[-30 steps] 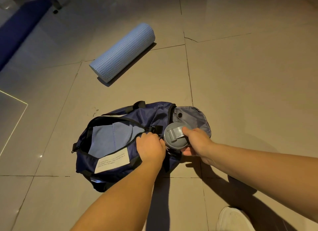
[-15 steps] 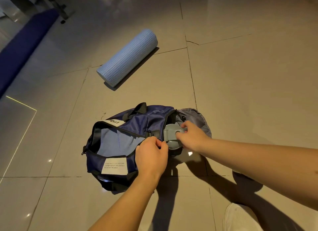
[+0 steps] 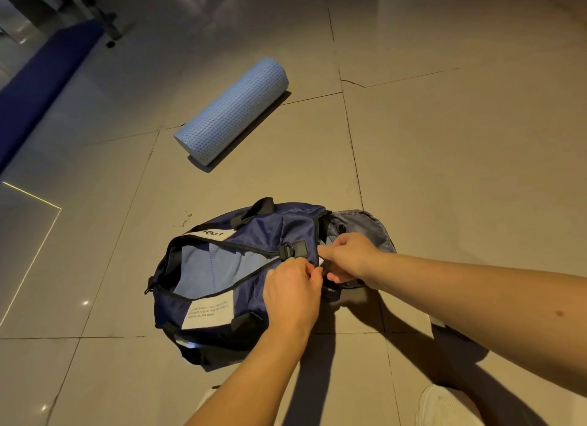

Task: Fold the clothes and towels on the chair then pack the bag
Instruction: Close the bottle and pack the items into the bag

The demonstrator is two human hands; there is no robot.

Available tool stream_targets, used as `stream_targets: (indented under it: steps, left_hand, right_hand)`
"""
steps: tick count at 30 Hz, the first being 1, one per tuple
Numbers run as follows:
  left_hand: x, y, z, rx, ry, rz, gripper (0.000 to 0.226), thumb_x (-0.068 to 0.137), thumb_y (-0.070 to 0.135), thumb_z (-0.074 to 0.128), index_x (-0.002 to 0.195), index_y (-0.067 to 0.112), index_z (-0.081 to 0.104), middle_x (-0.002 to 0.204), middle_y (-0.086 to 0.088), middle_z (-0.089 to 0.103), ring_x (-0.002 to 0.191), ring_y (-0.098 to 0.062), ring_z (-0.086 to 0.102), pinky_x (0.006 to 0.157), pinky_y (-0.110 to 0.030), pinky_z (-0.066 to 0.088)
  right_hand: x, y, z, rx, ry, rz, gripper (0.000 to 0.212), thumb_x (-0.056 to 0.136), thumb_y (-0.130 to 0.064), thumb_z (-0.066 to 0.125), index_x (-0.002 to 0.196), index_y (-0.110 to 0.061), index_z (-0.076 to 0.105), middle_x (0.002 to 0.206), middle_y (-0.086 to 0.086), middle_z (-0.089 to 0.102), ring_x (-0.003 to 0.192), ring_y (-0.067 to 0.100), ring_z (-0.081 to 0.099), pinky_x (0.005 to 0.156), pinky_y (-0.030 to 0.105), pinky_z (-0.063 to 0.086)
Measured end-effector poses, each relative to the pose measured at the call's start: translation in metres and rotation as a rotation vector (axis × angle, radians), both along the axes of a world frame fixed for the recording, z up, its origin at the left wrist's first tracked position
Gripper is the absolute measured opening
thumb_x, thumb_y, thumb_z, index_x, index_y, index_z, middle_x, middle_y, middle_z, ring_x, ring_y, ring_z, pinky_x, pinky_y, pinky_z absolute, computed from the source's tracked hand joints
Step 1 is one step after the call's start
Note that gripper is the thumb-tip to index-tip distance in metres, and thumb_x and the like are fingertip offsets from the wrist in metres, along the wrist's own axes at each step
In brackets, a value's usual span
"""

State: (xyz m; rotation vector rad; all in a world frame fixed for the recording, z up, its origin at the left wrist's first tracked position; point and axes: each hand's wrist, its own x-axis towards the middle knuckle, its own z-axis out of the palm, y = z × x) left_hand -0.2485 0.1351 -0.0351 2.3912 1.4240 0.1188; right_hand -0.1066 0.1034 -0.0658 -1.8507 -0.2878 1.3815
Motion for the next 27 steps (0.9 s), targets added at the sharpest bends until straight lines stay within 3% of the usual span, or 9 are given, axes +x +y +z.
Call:
stream_targets:
  steps: [6, 8, 11, 15, 19, 23, 25, 27]
  left_hand:
    - [0.01, -0.009, -0.002, 0.077, 0.019, -0.111, 0.021, 0.1, 0.039, 0.06, 0.093, 0.022, 0.069, 0.089, 0.003, 0.066, 0.085, -0.017, 0.059, 0.086, -0.034, 0.045]
    - [0.013, -0.007, -0.002, 0.071, 0.069, -0.122, 0.023, 0.1, 0.042, 0.059, 0.092, 0.023, 0.066, 0.089, 0.004, 0.063, 0.085, -0.019, 0.06, 0.088, -0.034, 0.042]
    - [0.014, -0.005, 0.001, 0.075, 0.119, -0.144, 0.028, 0.1, 0.046, 0.058, 0.087, 0.023, 0.065, 0.086, 0.004, 0.062, 0.078, -0.019, 0.058, 0.09, -0.035, 0.043]
    - [0.023, -0.028, 0.014, 0.075, -0.01, -0.264, 0.02, 0.1, 0.033, 0.058, 0.093, 0.018, 0.068, 0.095, 0.0, 0.064, 0.085, -0.024, 0.059, 0.08, -0.035, 0.041]
    - [0.05, -0.073, 0.0, -0.336, -0.103, -0.233, 0.029, 0.096, 0.049, 0.058, 0.106, 0.022, 0.067, 0.104, 0.003, 0.067, 0.094, -0.023, 0.063, 0.083, -0.041, 0.054]
    - [0.075, -0.118, -0.026, -0.857, -0.09, -0.141, 0.092, 0.083, 0.073, 0.06, 0.151, 0.014, 0.041, 0.143, -0.008, 0.056, 0.114, -0.031, 0.065, 0.094, -0.042, 0.055]
    - [0.08, -0.136, -0.033, -1.002, -0.124, -0.075, 0.113, 0.069, 0.082, 0.059, 0.157, 0.018, 0.03, 0.151, -0.009, 0.048, 0.116, -0.033, 0.065, 0.096, -0.047, 0.056]
    - [0.082, -0.143, -0.04, -1.044, -0.141, -0.074, 0.107, 0.071, 0.077, 0.061, 0.155, 0.017, 0.034, 0.147, -0.01, 0.053, 0.118, -0.033, 0.064, 0.098, -0.051, 0.055]
  right_hand:
    - [0.0, -0.007, 0.002, -0.029, -0.017, -0.016, 0.038, 0.098, -0.032, 0.069, 0.116, 0.001, 0.064, 0.088, 0.02, 0.071, 0.064, 0.024, 0.065, 0.064, 0.035, 0.061]
    - [0.008, -0.009, 0.01, -0.053, -0.052, 0.045, 0.038, 0.1, -0.029, 0.066, 0.121, 0.003, 0.064, 0.099, 0.023, 0.073, 0.069, 0.025, 0.067, 0.066, 0.036, 0.062]
    - [0.036, -0.023, 0.028, -0.063, -0.301, 0.24, 0.034, 0.099, -0.023, 0.065, 0.114, 0.008, 0.069, 0.112, 0.028, 0.07, 0.081, 0.029, 0.067, 0.08, 0.042, 0.06]
    - [0.074, -0.061, 0.048, -0.21, -0.542, 0.477, 0.034, 0.094, -0.028, 0.069, 0.112, 0.001, 0.073, 0.119, 0.023, 0.07, 0.109, 0.036, 0.067, 0.087, 0.042, 0.055]
    - [0.097, -0.11, 0.051, -0.429, -0.53, 0.613, 0.055, 0.098, -0.044, 0.061, 0.139, -0.007, 0.058, 0.146, 0.012, 0.056, 0.132, 0.032, 0.053, 0.111, 0.045, 0.044]
    - [0.114, -0.159, 0.045, -0.552, -0.137, 0.472, 0.067, 0.094, -0.049, 0.067, 0.151, -0.023, 0.044, 0.164, 0.006, 0.031, 0.15, 0.039, 0.027, 0.107, 0.062, 0.045]
    - [0.118, -0.176, 0.041, -0.53, -0.035, 0.404, 0.069, 0.093, -0.038, 0.073, 0.152, -0.026, 0.041, 0.161, 0.008, 0.034, 0.146, 0.042, 0.033, 0.099, 0.06, 0.053]
    - [0.117, -0.186, 0.036, -0.462, 0.001, 0.345, 0.065, 0.093, -0.025, 0.075, 0.15, -0.024, 0.043, 0.146, 0.012, 0.049, 0.131, 0.04, 0.051, 0.091, 0.057, 0.059]
